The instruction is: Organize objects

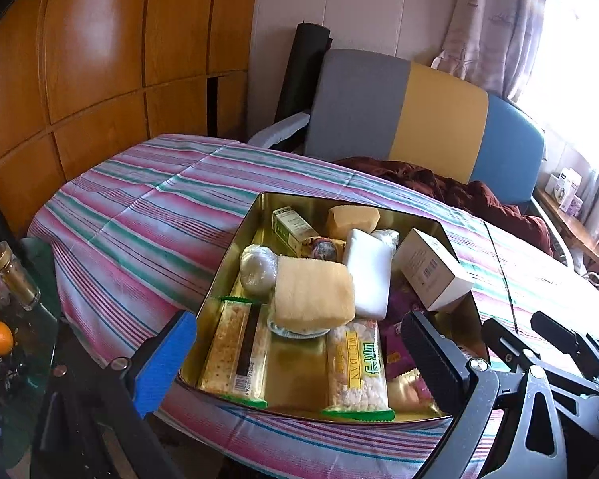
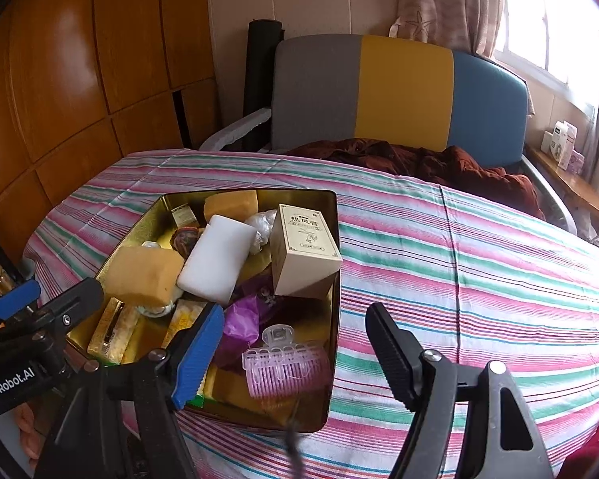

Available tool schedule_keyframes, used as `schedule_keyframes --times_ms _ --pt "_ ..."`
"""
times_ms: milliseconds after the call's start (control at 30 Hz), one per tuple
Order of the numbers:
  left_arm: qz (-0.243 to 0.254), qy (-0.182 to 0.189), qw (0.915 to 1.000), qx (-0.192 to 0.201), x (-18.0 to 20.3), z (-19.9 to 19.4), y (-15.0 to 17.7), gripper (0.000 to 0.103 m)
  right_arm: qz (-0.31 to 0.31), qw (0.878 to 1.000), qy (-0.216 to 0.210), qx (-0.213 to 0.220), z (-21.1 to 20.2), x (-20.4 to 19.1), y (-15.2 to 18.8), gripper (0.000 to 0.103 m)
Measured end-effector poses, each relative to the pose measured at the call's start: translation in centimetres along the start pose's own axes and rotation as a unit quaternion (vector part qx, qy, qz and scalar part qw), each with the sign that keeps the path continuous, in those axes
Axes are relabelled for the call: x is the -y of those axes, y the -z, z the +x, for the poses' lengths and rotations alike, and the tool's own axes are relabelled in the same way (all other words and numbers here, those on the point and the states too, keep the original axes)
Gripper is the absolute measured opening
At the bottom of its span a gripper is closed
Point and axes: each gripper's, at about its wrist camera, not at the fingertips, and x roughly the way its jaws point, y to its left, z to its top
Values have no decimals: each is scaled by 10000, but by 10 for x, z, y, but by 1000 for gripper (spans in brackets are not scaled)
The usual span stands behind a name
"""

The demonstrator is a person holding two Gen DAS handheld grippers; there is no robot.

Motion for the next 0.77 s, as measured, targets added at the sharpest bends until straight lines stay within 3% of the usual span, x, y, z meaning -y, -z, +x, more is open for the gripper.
schedule_keyframes --times_ms 767 --pt "184 -40 9997 135 4 3 6 100 -1 9998 -45 -177 12 -1 5 75"
